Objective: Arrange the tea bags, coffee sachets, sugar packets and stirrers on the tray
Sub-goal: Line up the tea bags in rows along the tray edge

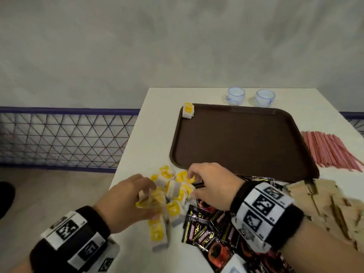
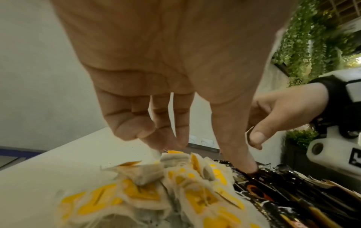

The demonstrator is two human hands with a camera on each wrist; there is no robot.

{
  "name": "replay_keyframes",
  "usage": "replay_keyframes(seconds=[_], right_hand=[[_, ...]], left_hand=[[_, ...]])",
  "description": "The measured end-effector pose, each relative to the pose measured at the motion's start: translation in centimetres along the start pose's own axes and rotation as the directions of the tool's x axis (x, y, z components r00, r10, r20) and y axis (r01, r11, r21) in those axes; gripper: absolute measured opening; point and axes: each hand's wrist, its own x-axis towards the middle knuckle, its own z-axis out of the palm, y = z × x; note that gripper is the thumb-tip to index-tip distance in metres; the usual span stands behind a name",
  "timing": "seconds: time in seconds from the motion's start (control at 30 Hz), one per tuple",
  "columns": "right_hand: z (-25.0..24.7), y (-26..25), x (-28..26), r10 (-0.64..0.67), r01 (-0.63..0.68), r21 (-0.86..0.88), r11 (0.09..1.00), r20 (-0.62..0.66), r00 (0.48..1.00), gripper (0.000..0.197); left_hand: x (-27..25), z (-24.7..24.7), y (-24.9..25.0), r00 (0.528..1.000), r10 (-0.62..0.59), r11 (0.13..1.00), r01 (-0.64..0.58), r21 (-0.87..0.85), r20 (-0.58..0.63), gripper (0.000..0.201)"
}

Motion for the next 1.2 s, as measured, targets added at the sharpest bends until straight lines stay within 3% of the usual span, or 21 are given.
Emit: replay_keyframes(seconds=[0.23,0.37,0.47,0.57,0.67,0.97,1.1,1.2], right_hand=[[3.4,-2.1,-0.2,-0.028,0.028,0.002,1.0,0.112,0.993,0.041],[3.4,-2.2,-1.5,-0.037,0.029,0.088,0.996,0.092,0.995,0.041],[2.9,-2.1,-2.3,-0.023,0.011,0.153,0.988,0.078,0.997,0.039],[2.3,-1.6,-3.0,-0.019,0.012,0.191,0.982,0.039,0.999,0.03],[1.8,-1.3,-3.6,-0.011,0.001,0.241,0.971,0.039,0.999,0.029],[1.7,-0.4,-4.1,0.007,-0.025,0.379,0.925,0.048,0.999,0.027],[1.6,-0.8,-3.6,-0.034,0.013,0.599,0.801,0.023,0.999,0.025],[0.5,-1.3,-2.9,-0.05,-0.017,0.84,0.542,0.052,0.997,0.028]], left_hand=[[-3.0,3.5,0.9,0.995,-0.099,0.994,0.098,0.043,0.025,0.084],[-2.0,5.3,1.5,0.981,-0.193,0.979,0.193,0.062,-0.021,0.073],[-1.4,5.9,1.1,0.967,-0.256,0.965,0.255,-0.065,-0.003,0.057],[-1.2,6.4,0.3,0.976,-0.218,0.947,0.216,-0.237,0.018,0.042],[-1.0,6.4,0.1,0.986,-0.164,0.949,0.149,-0.276,-0.03,0.032],[-1.6,4.3,-0.1,0.993,-0.077,0.851,0.019,-0.525,-0.089,0.028],[-1.6,1.4,2.4,0.994,-0.003,0.668,-0.077,-0.74,-0.106,0.021],[-0.6,-0.8,4.0,0.99,0.054,0.576,-0.14,-0.805,-0.133,0.031]])
